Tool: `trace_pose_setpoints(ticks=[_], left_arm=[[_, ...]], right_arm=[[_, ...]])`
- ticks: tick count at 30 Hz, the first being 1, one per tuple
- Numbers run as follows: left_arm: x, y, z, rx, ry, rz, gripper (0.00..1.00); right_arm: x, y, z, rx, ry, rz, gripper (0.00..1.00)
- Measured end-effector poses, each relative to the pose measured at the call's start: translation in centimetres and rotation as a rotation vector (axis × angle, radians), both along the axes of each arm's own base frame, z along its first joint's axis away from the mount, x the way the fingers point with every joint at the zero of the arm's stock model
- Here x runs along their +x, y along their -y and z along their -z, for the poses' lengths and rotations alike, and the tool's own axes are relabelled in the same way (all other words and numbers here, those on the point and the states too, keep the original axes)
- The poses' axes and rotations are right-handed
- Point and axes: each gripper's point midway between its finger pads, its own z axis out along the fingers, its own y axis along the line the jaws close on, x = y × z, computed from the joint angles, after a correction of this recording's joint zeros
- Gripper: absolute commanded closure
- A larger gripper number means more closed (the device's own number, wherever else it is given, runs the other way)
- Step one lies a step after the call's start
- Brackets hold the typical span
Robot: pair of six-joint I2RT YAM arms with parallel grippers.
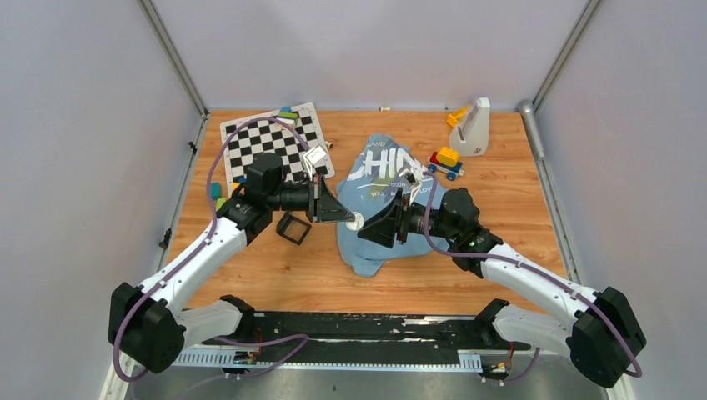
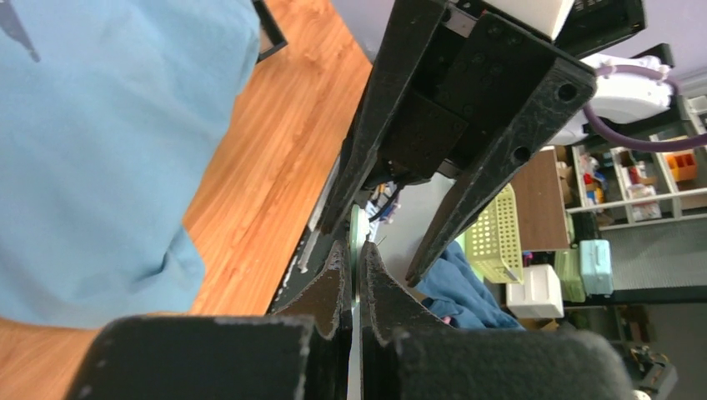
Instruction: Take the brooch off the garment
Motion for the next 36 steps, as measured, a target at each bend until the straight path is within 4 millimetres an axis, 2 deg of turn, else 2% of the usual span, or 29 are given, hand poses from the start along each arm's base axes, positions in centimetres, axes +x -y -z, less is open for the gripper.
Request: trace_pose_setpoints(ticks=[7, 10, 19, 22, 28, 36], left_arm=[[-0.5, 0.2, -1.8, -0.063, 0.030, 0.034, 1.00], [-0.7, 0.2, -2.3, -0.074, 0.048, 0.039, 1.00], [-1.1, 0.2, -2.4, -0.085, 0.057, 0.059, 1.00], [-1.2, 0.1, -2.5, -0.087, 0.061, 0.059, 1.00], [-1.2, 0.1, -2.7, -0.093, 0.070, 0.060, 1.00], [-1.6, 0.0, -2.5, -0.097, 0.069, 0.074, 1.00]], right_arm=[[0.3, -0.8, -0.7, 0.030, 0.017, -0.008, 0.63], [0.5, -0.9, -0.9, 0.042, 0.015, -0.003, 0.63], [0.5, -1.0, -1.7, 0.072, 0.016, 0.000, 0.61], [0.5, -1.0, -1.8, 0.074, 0.013, 0.001, 0.69], [0.4, -1.1, -2.5, 0.085, 0.015, -0.003, 0.68], [0.3, -1.2, -3.4, 0.102, 0.003, -0.013, 0.77]])
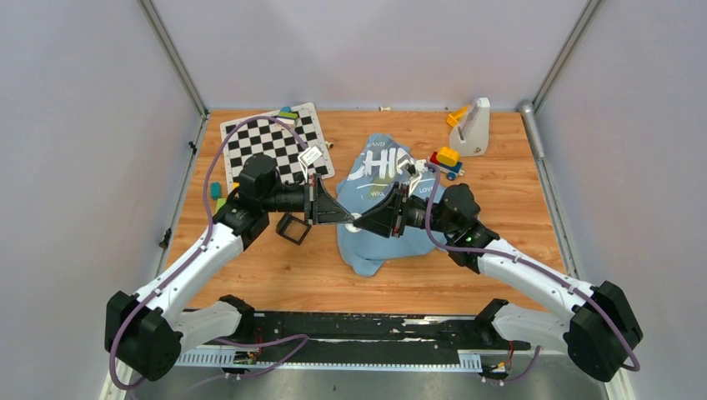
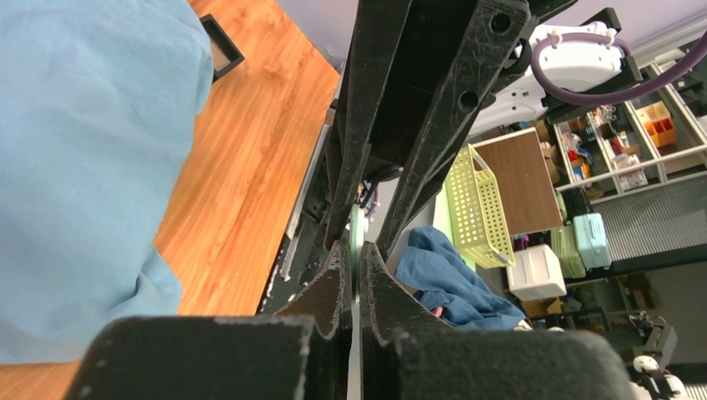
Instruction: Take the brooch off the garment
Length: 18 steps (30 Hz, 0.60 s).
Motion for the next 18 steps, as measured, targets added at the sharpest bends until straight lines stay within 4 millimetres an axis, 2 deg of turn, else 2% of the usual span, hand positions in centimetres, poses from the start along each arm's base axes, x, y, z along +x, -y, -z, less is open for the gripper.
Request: trace_pose_setpoints(ticks=[5, 9, 11, 14, 18], left_arm=[[-0.2, 0.0, -0.1, -0.007, 0.005, 0.012, 1.00], [-0.1, -0.1, -0.1, -0.009, 0.008, 0.009, 1.00], [-0.2, -0.1, -0.2, -0.010, 0.009, 0.011, 1.00], [-0.2, -0.1, -0.2, -0.011, 0.010, 0.012, 1.00], [-0.2, -0.1, -0.2, -0.011, 0.010, 0.012, 1.00]], right_arm=[[0.0, -0.3, -0.3, -0.002, -0.014, -0.019, 0.80], [-0.1, -0.5, -0.2, -0.011, -0.031, -0.037, 0.45], [-0.4, -0.5, -0.1, -0.015, -0.033, -0.053, 0.40], [-0.8, -0.5, -0.2, -0.014, -0.030, -0.072, 0.41], [-1.2, -0.3, -0.3, -0.010, -0.020, -0.083, 0.55]])
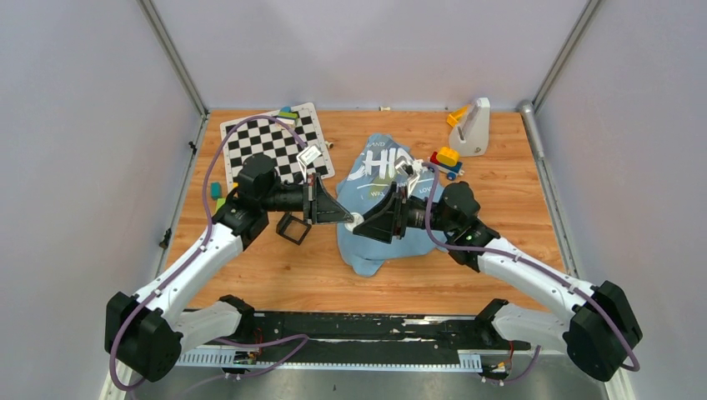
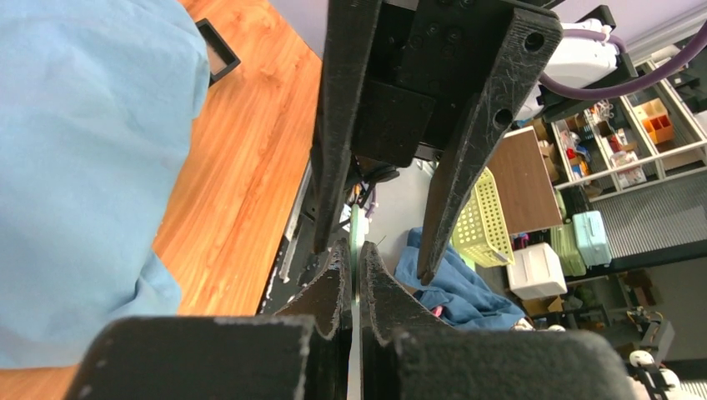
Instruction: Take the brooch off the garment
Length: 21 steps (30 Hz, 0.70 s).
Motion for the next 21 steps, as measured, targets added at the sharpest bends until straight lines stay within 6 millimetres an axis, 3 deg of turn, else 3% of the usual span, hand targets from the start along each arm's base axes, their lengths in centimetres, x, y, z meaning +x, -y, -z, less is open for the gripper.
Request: trace_pose_setpoints(ticks=[7, 21], left_arm=[[0.05, 0.06, -0.35, -0.011, 0.006, -0.001, 1.00], [-0.48, -0.08, -0.60, -0.029, 0.020, 0.013, 1.00]], right_arm=[[-0.64, 0.41, 0.31, 0.007, 0.017, -0.011, 0.58], [-0.58, 0.39, 0.29, 0.009, 0.008, -0.007, 0.75]])
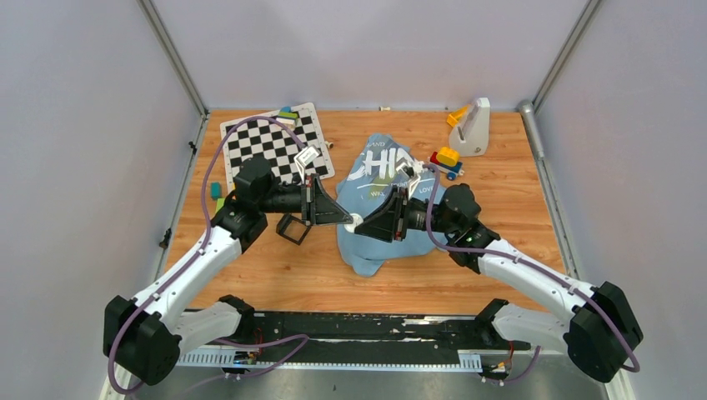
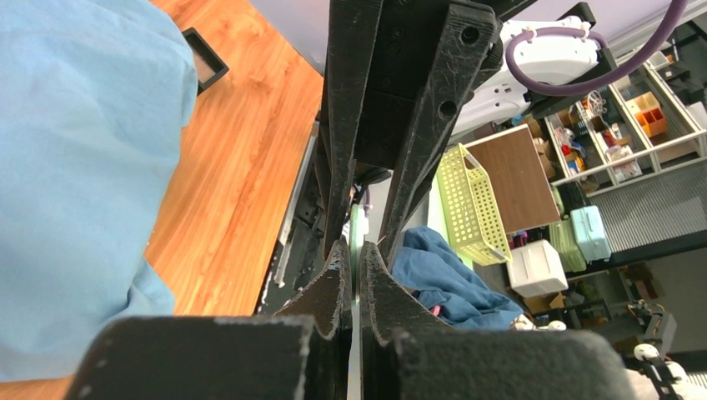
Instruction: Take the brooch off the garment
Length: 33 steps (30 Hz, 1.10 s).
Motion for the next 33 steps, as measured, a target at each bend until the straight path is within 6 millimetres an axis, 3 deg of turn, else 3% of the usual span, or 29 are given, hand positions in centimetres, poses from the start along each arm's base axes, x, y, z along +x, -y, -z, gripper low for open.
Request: trace_pose_setpoints(ticks=[15, 33], left_arm=[[-0.1, -0.3, -0.1, -0.003, 0.022, -0.006, 1.00], [1.0, -1.3, 0.3, 0.018, 0.127, -0.164, 1.00]], right_arm=[[0.6, -0.7, -0.2, -0.010, -0.103, 0.000, 0.90], [2.4, -1.1, 0.2, -0.034, -0.296, 0.135, 0.89]])
